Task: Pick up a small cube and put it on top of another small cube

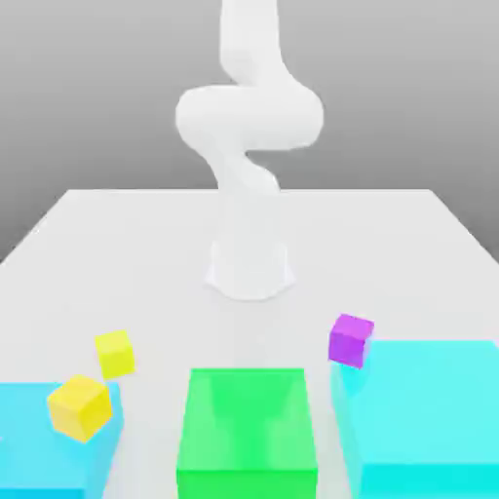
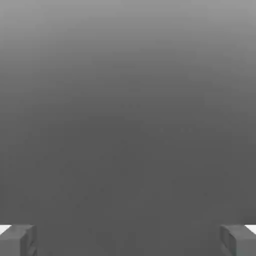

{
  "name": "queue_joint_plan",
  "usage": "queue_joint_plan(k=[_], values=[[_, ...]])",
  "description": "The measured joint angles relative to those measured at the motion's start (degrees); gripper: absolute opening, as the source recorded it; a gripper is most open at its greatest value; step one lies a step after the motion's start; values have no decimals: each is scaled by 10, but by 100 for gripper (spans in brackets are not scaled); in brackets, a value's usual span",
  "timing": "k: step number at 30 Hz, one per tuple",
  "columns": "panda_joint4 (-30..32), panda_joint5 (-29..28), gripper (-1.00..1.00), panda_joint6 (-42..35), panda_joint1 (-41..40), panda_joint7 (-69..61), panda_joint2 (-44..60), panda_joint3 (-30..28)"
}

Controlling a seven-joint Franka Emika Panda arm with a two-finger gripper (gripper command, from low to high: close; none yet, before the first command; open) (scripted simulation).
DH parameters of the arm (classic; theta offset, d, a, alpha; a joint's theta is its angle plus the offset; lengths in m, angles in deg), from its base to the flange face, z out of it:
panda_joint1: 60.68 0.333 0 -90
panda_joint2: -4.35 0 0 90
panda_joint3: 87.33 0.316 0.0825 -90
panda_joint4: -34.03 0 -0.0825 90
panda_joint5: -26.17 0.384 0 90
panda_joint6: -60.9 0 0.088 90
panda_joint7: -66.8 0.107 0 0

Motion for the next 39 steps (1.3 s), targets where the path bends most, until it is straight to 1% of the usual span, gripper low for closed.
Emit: queue_joint_plan(k=[8,14,16,18,19,21,23,26,27,34,36,39], values=[[131,-31,0,118,-115,110,150,-29],[234,-43,0,212,-199,189,272,-67],[272,-39,0,249,-225,213,321,-86],[308,-22,0,289,-241,226,374,-110],[314,-6,0,308,-249,221,398,-113],[314,31,0,342,-256,200,441,-98],[308,68,0,376,-279,175,484,-67],[297,91,0,427,-326,157,546,-15],[295,92,-100,439,-335,155,559,-6],[295,89,-100,439,-337,158,559,-4],[300,75,-100,413,-323,169,528,-21],[311,36,-100,365,-311,198,469,-44]])
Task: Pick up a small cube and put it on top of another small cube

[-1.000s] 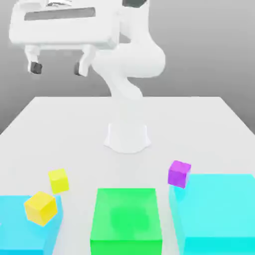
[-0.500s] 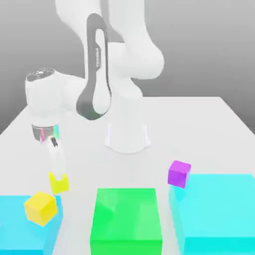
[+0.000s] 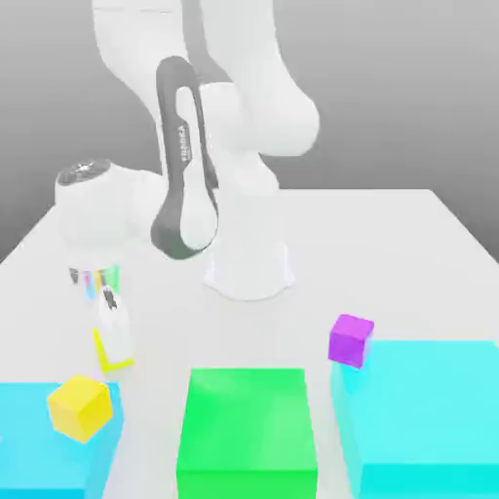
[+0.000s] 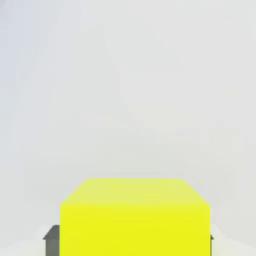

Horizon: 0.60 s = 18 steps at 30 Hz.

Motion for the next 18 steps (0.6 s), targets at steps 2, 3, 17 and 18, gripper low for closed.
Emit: queue_joint_plan(k=[2,3,17,18], values=[[7,-23,-100,-34,-6,16,-41,-1],[8,-30,-100,-50,-7,23,-58,-2],[-264,-19,-100,-255,22,245,10,8],[-285,-18,-100,-269,24,262,16,8]])
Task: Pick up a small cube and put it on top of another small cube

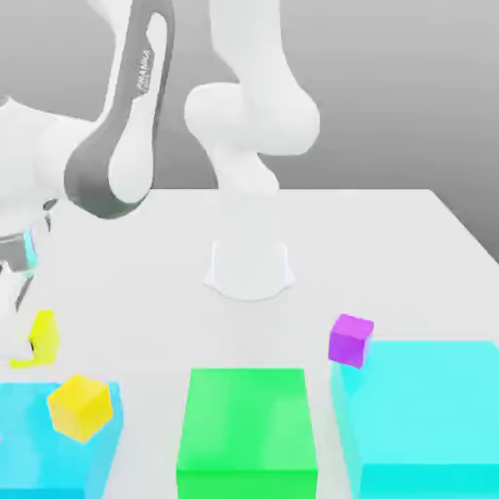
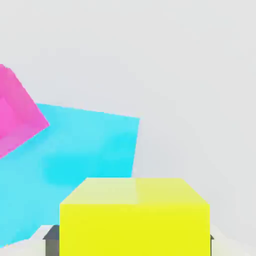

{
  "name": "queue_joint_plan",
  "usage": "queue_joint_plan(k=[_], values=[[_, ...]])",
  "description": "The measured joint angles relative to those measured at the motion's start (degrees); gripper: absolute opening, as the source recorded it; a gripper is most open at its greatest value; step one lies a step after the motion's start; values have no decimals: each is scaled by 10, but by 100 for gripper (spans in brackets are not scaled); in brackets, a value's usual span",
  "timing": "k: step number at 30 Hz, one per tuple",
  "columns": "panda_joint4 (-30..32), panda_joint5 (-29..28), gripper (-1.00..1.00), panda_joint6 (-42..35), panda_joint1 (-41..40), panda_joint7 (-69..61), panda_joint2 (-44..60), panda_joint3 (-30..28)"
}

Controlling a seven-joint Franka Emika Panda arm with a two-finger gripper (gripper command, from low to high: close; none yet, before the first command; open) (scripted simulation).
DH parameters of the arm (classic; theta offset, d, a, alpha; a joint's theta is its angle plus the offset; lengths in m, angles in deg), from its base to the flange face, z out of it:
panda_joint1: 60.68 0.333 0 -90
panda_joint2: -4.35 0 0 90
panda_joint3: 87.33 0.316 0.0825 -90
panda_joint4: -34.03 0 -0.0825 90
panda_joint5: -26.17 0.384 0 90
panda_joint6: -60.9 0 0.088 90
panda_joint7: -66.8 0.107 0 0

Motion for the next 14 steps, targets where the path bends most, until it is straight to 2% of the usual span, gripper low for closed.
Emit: queue_joint_plan(k=[7,10,11,14], values=[[-144,5,-100,-99,16,119,44,-5],[-151,11,-100,-57,18,129,93,-5],[-148,13,100,-41,17,129,107,-4],[-148,13,100,-41,17,129,107,-4]])
